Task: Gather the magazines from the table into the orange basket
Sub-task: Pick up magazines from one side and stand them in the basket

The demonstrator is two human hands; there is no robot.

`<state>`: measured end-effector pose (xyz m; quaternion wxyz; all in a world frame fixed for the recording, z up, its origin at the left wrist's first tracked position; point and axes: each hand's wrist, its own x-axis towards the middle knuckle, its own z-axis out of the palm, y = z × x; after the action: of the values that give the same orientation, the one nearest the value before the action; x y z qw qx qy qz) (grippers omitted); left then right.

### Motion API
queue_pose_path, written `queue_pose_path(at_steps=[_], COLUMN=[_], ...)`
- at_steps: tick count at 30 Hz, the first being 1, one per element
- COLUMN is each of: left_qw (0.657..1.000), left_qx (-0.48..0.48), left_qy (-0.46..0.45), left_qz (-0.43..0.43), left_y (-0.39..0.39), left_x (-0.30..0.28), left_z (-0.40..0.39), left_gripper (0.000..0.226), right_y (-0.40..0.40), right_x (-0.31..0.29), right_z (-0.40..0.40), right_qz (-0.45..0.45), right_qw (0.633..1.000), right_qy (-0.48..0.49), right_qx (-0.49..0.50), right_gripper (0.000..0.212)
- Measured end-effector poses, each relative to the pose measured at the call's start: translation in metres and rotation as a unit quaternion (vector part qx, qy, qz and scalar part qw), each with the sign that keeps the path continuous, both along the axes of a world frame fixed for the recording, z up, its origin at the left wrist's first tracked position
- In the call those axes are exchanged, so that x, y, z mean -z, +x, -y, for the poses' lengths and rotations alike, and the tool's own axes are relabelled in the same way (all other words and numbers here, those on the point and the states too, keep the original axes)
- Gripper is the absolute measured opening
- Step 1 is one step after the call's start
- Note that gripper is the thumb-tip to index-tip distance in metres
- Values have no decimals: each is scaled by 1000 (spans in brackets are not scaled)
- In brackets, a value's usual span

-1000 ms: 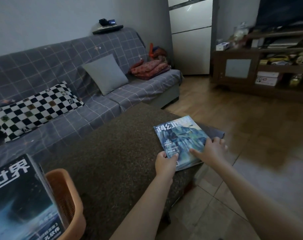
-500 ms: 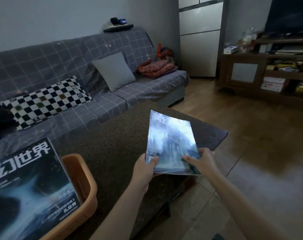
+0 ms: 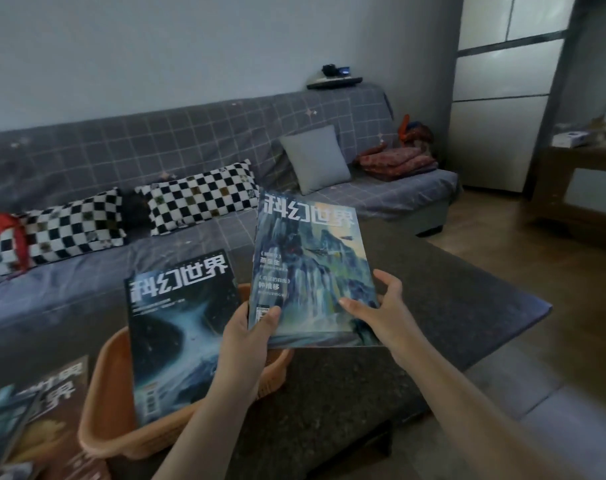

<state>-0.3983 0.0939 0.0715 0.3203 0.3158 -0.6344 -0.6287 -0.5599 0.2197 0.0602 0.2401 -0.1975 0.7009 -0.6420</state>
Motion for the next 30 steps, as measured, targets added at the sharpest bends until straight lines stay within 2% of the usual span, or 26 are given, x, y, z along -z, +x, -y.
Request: queue_pose_path(at_steps=[2,7,14,17,20,24,26,30], left_qw=[999,996,991,987,981,953,937,930], left_qx=[-33,-84,-129,-150,-158,-207,-234,-243], left_qy=[7,21,20,-13,-43,-122,-163,-169], left_qz=[-7,-32,10,53,105,184,202,219], left_y=[23,79,123,127,128,130,132,133], left_x=[0,-2,9,17,28,37,40,45], left_z=[12,37,71,77,84,90,93,97], left_gripper=[16,18,26,19,28,27,36,46], right_y=[16,57,93,95,94,93,91,89], right_x=[-6,-11,-1,8,16,22,27,32], right_z=[20,69,126,143,150,151,153,156], right_qz=[-2,-29,-81,-129,-196,-251,-251,-230], right_qw=[999,994,980,972,958,943,944,948], right_qy=[-3,-15,-5,38,87,107,110,132], right_qx=[-32,-107,-184,-191,-191,-189,-184,-176], right_gripper=[89,67,60,60,68,73,65,40])
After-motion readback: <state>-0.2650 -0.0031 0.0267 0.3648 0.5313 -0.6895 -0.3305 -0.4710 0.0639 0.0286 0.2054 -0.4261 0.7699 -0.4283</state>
